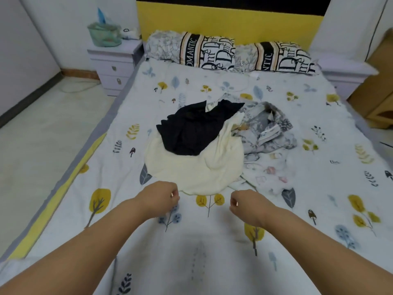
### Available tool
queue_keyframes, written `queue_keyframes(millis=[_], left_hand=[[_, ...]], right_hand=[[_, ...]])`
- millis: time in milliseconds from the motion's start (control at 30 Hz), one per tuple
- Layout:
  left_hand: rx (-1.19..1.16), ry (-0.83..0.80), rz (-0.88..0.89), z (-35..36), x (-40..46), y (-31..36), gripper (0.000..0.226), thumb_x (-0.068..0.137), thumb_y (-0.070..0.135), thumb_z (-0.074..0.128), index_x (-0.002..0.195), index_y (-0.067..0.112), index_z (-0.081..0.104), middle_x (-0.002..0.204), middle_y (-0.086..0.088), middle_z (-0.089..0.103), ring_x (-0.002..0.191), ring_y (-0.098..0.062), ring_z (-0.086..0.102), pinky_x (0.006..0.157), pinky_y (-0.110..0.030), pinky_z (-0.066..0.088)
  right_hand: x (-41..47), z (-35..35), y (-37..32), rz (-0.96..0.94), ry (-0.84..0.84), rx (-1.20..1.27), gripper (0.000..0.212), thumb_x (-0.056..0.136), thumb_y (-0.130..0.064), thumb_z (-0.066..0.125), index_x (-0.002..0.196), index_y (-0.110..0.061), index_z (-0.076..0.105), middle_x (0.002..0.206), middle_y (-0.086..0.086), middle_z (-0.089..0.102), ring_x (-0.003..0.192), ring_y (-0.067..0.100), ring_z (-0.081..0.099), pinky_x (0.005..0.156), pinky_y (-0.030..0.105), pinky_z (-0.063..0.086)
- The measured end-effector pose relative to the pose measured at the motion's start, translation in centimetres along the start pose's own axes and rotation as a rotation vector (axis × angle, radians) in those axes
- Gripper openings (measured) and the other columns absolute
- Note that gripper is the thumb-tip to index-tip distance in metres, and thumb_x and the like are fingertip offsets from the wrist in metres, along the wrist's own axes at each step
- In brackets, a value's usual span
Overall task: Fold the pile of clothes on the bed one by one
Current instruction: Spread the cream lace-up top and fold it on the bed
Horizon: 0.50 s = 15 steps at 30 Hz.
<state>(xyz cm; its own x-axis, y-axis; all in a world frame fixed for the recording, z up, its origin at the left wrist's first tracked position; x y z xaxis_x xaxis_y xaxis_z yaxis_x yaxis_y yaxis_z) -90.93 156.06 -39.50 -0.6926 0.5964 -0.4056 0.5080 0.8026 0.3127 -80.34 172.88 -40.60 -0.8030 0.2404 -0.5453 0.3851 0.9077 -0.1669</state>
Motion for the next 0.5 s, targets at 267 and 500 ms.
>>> queue_keyframes(millis=[267,500], left_hand=[[0.024,0.002,-0.025,4.2,10.5,3.0,0.027,0.096,0.025,0.039,0.117,0.014,0.053,0.117,-0.003,0.057,0.100,-0.017,0.050,0.079,-0.025,0.037],[0.085,-0.013,-0.095,9.5,18.1,2.4,0.053,0.093,0.040,0.044,0.140,0.019,0.030,0.144,-0.007,0.032,0.128,-0.028,0.035,0.103,-0.040,0.034]], right_hand=[[8.1,-1.2,7.6,0.081,0.105,0.042,0.027,0.096,-0.018,0.038,0.121,-0.011,0.048,0.122,0.008,0.053,0.099,0.022,0.049,0.072,0.026,0.031],[16.0,-0.4,9.0,0.067,0.281,0.041,0.073,0.090,-0.018,0.049,0.148,-0.025,0.005,0.152,0.016,0.003,0.137,0.033,0.016,0.107,0.043,0.027]])
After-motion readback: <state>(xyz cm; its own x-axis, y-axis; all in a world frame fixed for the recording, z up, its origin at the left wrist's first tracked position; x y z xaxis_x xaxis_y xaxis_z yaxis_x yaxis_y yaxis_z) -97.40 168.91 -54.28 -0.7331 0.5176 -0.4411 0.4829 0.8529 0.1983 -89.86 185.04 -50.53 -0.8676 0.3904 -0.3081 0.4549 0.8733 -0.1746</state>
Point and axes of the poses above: each hand's wrist, its own x-axis towards the middle knuckle, its own z-axis out of the palm, y = z × x, the point moved 8 cm from there along x, towards the middle knuckle
